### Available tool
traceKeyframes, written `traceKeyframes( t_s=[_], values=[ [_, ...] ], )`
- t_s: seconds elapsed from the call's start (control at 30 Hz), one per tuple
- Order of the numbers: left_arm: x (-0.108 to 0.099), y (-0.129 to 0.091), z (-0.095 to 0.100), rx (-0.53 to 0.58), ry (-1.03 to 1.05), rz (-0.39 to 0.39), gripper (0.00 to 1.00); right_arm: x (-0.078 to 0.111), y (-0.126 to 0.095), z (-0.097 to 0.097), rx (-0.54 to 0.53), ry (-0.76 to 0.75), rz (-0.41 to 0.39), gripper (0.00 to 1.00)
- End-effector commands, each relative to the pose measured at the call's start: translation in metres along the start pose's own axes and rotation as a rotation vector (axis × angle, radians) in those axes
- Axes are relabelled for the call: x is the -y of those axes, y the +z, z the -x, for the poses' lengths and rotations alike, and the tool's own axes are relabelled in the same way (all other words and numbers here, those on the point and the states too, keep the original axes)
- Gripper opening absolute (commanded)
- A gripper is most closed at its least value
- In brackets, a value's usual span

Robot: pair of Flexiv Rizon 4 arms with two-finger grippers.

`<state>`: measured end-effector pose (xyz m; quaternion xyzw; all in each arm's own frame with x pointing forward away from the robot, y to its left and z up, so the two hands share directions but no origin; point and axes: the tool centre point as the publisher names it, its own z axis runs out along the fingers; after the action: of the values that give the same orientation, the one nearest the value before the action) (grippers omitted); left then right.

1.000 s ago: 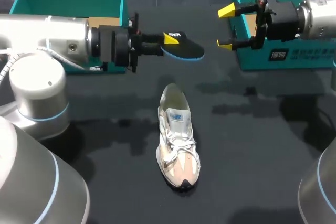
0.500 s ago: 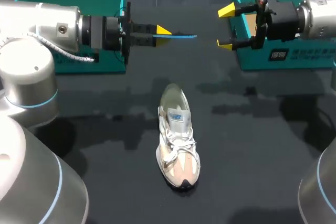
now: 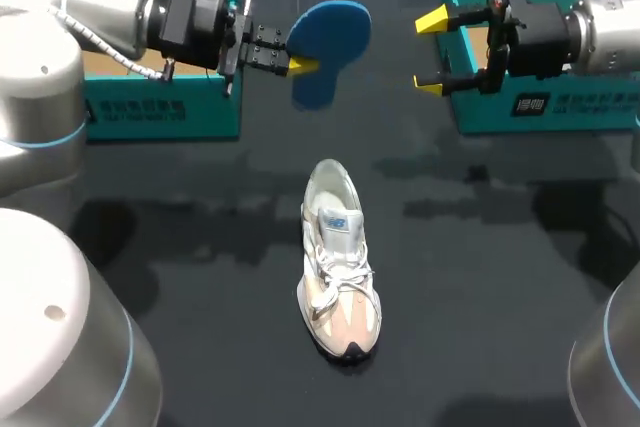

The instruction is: Take the shoe out of the shoebox, open the shoe tongue, remove and reinsert the insole, then place the shoe into the shoebox

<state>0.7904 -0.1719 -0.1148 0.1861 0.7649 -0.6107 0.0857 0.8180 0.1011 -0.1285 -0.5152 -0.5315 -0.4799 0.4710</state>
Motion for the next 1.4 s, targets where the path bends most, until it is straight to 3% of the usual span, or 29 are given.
traceKeyframes(
  t_s=[0.03, 0.2, 0.33, 0.77, 0.83, 1.27, 1.4],
  values=[
    [-0.002, 0.003, 0.014, -0.252, -0.556, -0.088, 0.00, 0.001, 0.000, 0.000, 0.003, 0.001, 0.002, 1.00],
    [0.004, 0.007, 0.011, -0.185, -0.795, -0.188, 0.00, 0.001, 0.000, 0.000, 0.003, 0.001, 0.002, 1.00],
    [0.011, 0.009, 0.020, -0.253, -1.151, -0.247, 0.00, 0.001, 0.000, 0.000, 0.003, 0.001, 0.002, 1.00],
    [0.011, 0.009, 0.020, -0.253, -1.151, -0.247, 0.00, 0.001, 0.000, 0.000, 0.003, 0.001, 0.002, 1.00],
    [0.010, 0.005, 0.018, -0.317, -1.306, -0.289, 0.00, 0.001, 0.000, 0.000, 0.003, 0.001, 0.002, 1.00],
    [-0.004, 0.021, -0.006, -0.046, -1.896, -0.437, 0.00, 0.001, 0.000, 0.000, 0.003, 0.001, 0.002, 1.00],
    [-0.004, 0.021, -0.006, -0.046, -1.896, -0.437, 0.00, 0.001, 0.000, 0.000, 0.003, 0.001, 0.002, 1.00]
  ],
)
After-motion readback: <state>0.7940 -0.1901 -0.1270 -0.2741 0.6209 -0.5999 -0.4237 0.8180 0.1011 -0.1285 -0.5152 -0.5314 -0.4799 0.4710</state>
